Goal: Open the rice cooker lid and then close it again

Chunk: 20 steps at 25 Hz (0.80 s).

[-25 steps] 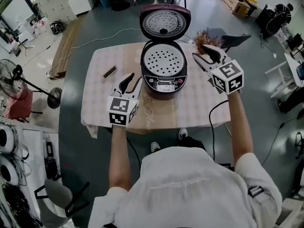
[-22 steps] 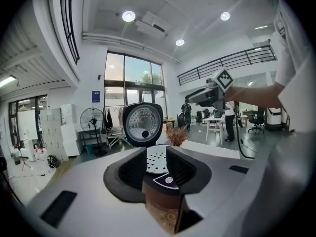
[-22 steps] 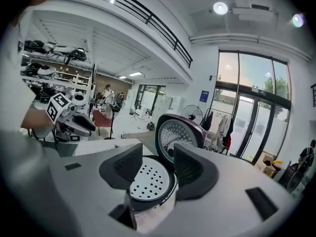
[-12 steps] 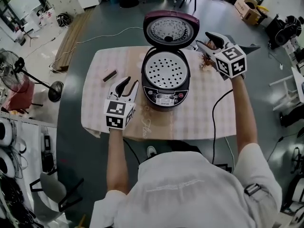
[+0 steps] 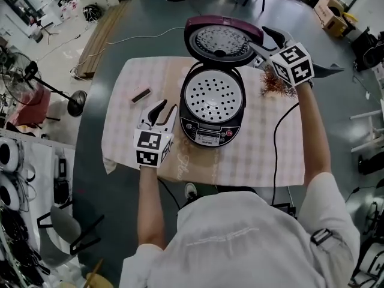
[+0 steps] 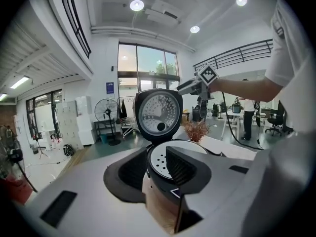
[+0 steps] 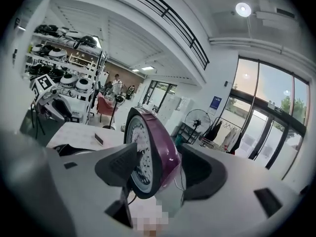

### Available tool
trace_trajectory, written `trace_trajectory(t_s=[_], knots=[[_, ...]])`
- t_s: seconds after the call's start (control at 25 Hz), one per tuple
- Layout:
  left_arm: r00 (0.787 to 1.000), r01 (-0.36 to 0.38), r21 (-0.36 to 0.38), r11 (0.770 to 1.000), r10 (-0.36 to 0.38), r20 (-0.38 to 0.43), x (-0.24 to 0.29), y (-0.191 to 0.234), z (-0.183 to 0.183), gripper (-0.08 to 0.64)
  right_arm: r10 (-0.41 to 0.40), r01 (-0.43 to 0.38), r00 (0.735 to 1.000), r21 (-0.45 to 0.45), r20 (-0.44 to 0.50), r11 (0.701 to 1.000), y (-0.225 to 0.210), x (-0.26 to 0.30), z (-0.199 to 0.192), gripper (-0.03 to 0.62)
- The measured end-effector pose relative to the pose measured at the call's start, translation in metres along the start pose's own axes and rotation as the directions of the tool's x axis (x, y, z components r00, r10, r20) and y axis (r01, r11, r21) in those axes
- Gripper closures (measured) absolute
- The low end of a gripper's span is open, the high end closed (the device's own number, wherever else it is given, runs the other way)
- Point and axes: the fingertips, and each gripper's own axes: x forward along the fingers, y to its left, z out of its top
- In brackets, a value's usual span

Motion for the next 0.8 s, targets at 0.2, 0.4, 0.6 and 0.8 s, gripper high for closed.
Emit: trace_trajectory(t_s=[0.2, 0.4, 0.6, 0.8], knots=[[0.999, -0.007, -0.038, 0.999, 0.006, -0.037, 0.007, 0.002, -0.016, 0.426, 0.047, -0.047, 0.999, -0.042, -0.004, 0.998, -0.010, 0.022, 0.008, 0.304], [0.998, 0.001, -0.046, 0.999, -0.004, -0.059, 0.011, 0.000, -0.027, 0.426, 0.120, -0.120, 0.993, -0.059, 0.000, 0.991, -0.005, 0.041, 0.013, 0.304], [0.997, -0.001, -0.073, 0.997, -0.004, -0.071, 0.008, 0.003, -0.035, 0.426, 0.197, -0.196, 0.980, -0.048, 0.031, 0.979, 0.008, 0.054, 0.023, 0.302], [0.997, 0.003, -0.077, 0.997, -0.009, -0.078, 0.001, 0.001, -0.042, 0.426, 0.148, -0.147, 0.989, -0.070, 0.014, 0.987, 0.004, 0.058, 0.020, 0.366]])
